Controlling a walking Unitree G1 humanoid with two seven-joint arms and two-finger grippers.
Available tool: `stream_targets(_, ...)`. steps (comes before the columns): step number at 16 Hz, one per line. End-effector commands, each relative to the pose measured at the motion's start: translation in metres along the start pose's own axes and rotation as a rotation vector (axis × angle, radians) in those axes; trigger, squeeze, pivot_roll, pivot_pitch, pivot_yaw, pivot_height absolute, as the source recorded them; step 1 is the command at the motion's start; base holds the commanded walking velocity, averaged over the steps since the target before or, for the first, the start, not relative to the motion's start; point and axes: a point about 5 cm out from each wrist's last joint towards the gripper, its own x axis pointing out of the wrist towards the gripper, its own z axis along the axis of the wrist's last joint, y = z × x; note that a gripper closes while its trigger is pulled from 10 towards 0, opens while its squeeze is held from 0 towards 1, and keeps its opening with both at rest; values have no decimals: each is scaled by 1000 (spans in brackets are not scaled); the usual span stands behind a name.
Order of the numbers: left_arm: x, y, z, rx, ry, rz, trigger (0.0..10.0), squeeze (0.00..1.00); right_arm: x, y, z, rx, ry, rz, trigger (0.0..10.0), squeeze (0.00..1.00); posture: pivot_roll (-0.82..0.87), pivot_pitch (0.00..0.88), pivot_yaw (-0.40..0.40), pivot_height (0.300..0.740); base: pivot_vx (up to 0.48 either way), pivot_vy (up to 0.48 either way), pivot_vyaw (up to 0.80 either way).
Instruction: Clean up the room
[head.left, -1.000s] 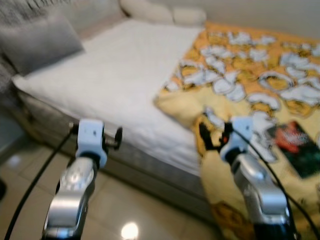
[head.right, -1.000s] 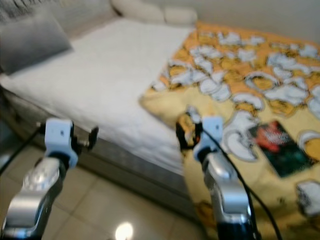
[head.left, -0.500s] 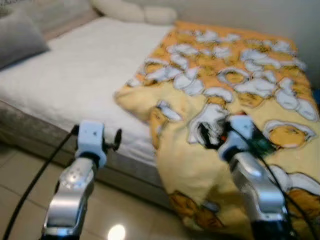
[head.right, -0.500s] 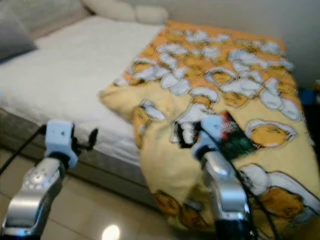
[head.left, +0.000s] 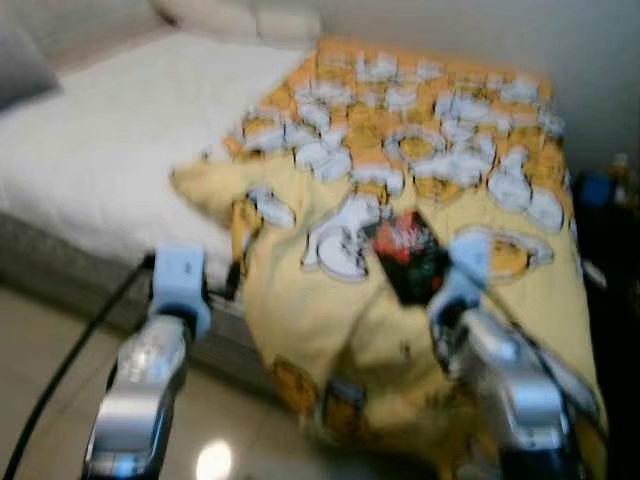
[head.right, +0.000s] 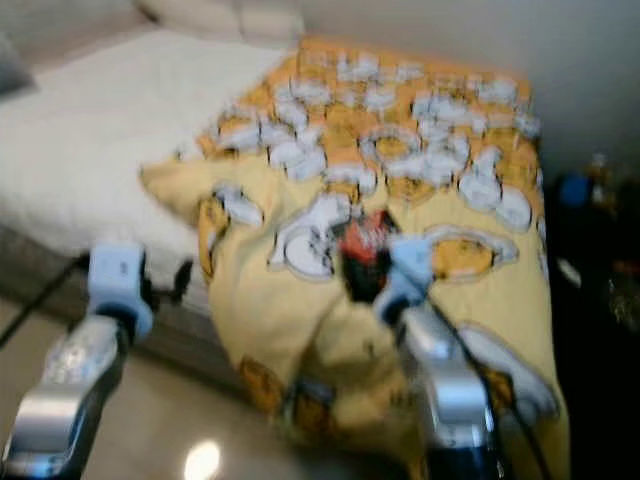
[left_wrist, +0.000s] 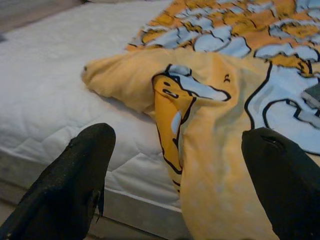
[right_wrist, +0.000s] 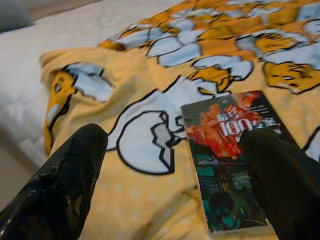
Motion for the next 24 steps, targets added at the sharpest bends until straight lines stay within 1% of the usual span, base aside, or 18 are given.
stream_targets(1, 1, -4, 6, 2, -20, -12, 10000, 467, -3, -3, 2, -5, 4, 18, 10000, 0, -67, 0, 19, 740, 0, -446, 800)
stream_targets(3, 0, -5, 2, 4, -13, -13, 10000, 467, -4, -1, 1, -22, 13, 45, 10000, 0, -74, 0, 18, 740, 0, -450, 694)
stream_targets(4, 0, -5, 0, 4, -9, -13, 10000, 467, -5, 0, -1, -19, 25, 66, 10000, 0, -68, 0, 11, 740, 0, -446, 0)
stream_targets(5, 0, -6, 0, 4, -9, -11, 10000, 467, -7, 0, -5, 3, 43, 82, 10000, 0, -65, 0, 9, 740, 0, -446, 0)
stream_targets(6, 0, -5, 2, 2, -13, -5, 10000, 463, -8, 0, -9, 7, 61, 88, 10000, 0, -63, 0, 10, 740, 0, -450, 0)
stream_targets(8, 0, -4, 4, 2, -17, -5, 10000, 463, -8, 1, -9, 8, 66, 86, 10000, 0, -80, 0, 16, 740, 0, -446, 0)
stream_targets(10, 1, -4, 1, 3, -16, -6, 10000, 463, -8, 1, -11, -14, 82, 84, 10000, 0, -85, 0, 17, 740, 0, -416, 0)
stream_targets(11, 1, -6, 0, -31, -23, -1, 10000, 443, -8, 0, -13, -9, 83, 76, 10000, 0, -76, 0, 11, 740, 0, 0, 0)
stream_targets(12, 1, -9, 2, -47, -36, -8, 10000, 443, -8, -2, -14, 6, 83, 57, 10000, 0, -72, 0, 8, 740, 0, 0, 0)
stream_targets(14, 0, -9, 5, -39, -47, -12, 10000, 451, -8, -3, -13, 12, 81, 45, 10000, 0, -76, 0, 11, 740, 0, 0, 0)
stream_targets(15, 0, -10, 7, -24, -74, -35, 10000, 467, -9, -1, -12, 8, 79, 50, 10000, 0, -82, 0, 9, 740, 0, 0, 0)
stream_targets(16, 0, -10, 6, -20, -76, -39, 10000, 467, -9, -1, -12, 7, 80, 52, 10000, 0, -79, 0, 6, 740, 0, 0, 0)
stream_targets(18, -1, -10, 6, -25, -80, -39, 10000, 482, -9, 0, -14, 13, 81, 53, 10000, 0, -69, 0, 0, 740, 0, 0, 0)
stream_targets(20, -2, -10, 8, -31, -86, -51, 10000, 490, -8, 3, -15, -3, 87, 75, 10000, 0, -59, 0, -2, 740, 0, 0, 0)
stream_targets(21, -3, -9, 8, -34, -91, -57, 10000, 490, -6, 7, -14, -14, 91, 96, 10000, 0, -59, 0, 0, 740, 247, 0, 800)
stream_targets(24, -4, -9, 5, -35, -85, -57, 10000, 490, -7, 12, -15, -15, 88, 127, 10000, 0, -55, 0, 0, 740, 289, 0, 800)
